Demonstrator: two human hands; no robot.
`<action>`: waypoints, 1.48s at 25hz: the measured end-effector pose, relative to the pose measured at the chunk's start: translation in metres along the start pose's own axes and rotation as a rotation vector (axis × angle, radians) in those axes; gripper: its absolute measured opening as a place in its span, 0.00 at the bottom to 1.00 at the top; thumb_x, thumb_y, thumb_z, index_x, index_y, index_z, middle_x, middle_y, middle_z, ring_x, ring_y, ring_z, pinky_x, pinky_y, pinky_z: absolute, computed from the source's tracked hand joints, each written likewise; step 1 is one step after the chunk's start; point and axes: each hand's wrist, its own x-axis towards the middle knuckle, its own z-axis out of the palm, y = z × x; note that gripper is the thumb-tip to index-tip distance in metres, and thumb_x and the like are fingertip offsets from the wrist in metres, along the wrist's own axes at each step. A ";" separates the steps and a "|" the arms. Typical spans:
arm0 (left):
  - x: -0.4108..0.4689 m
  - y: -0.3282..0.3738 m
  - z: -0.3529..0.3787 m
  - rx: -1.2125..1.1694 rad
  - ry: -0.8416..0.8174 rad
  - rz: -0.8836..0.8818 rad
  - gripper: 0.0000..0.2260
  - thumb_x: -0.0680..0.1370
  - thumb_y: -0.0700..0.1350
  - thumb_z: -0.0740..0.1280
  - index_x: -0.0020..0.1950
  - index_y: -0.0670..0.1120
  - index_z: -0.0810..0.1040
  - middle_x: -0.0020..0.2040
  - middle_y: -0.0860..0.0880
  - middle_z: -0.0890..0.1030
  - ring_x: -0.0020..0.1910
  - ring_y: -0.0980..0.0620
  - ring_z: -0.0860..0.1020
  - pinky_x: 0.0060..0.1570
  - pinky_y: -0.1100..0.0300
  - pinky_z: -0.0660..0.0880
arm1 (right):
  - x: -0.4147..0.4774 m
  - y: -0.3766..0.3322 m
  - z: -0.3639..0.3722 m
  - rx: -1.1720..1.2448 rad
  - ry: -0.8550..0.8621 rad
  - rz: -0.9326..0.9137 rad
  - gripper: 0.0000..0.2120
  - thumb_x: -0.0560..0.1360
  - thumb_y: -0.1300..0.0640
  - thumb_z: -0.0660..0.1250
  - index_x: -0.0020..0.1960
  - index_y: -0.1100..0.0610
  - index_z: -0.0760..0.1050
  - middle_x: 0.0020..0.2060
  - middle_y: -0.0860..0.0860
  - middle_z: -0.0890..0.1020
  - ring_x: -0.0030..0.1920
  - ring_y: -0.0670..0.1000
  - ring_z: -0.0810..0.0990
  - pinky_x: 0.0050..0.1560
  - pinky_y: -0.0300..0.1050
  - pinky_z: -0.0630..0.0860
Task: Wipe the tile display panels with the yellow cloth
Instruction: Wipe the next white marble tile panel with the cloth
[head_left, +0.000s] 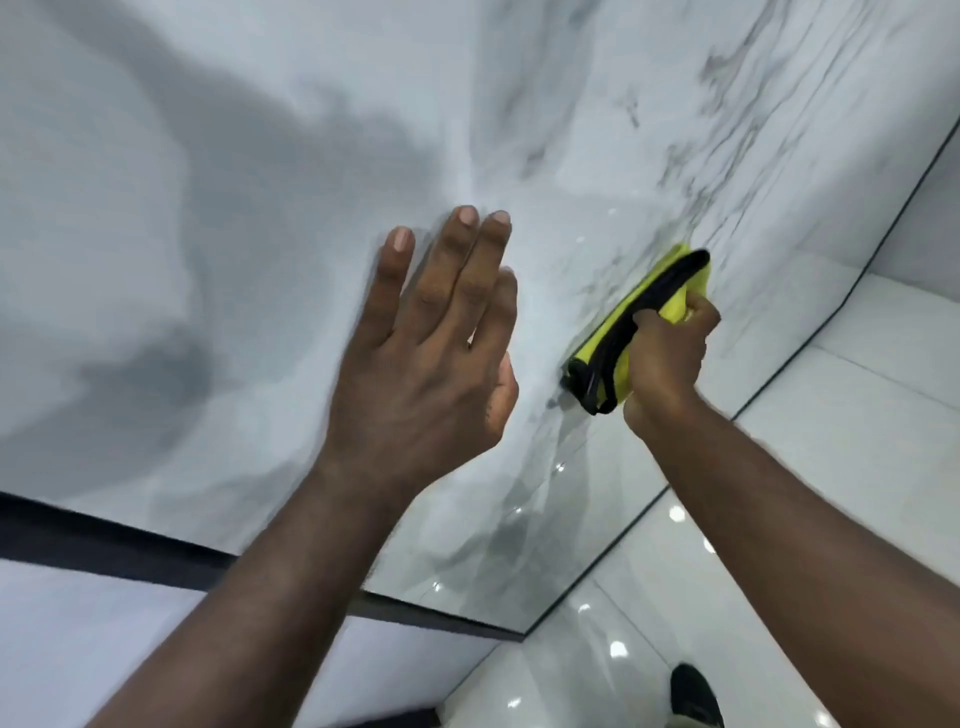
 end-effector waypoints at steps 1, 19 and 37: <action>0.002 -0.002 -0.007 -0.029 0.001 -0.052 0.22 0.80 0.46 0.65 0.73 0.41 0.80 0.84 0.40 0.66 0.84 0.38 0.64 0.85 0.38 0.46 | -0.004 -0.019 0.002 0.024 0.005 0.032 0.26 0.81 0.56 0.64 0.77 0.43 0.63 0.70 0.51 0.73 0.55 0.49 0.78 0.48 0.43 0.75; 0.041 -0.033 -0.021 0.036 0.127 -0.138 0.23 0.81 0.46 0.65 0.74 0.39 0.77 0.85 0.38 0.64 0.86 0.38 0.60 0.85 0.34 0.51 | -0.036 -0.146 0.017 -0.054 -0.078 -0.716 0.28 0.80 0.56 0.66 0.77 0.40 0.65 0.65 0.44 0.68 0.68 0.52 0.72 0.70 0.51 0.72; 0.105 0.039 0.049 0.194 -0.067 0.322 0.31 0.83 0.50 0.64 0.83 0.35 0.67 0.85 0.39 0.65 0.83 0.41 0.67 0.83 0.44 0.64 | 0.108 0.044 -0.042 -0.101 -0.058 -0.067 0.31 0.78 0.53 0.71 0.77 0.43 0.63 0.71 0.47 0.73 0.69 0.54 0.76 0.69 0.51 0.75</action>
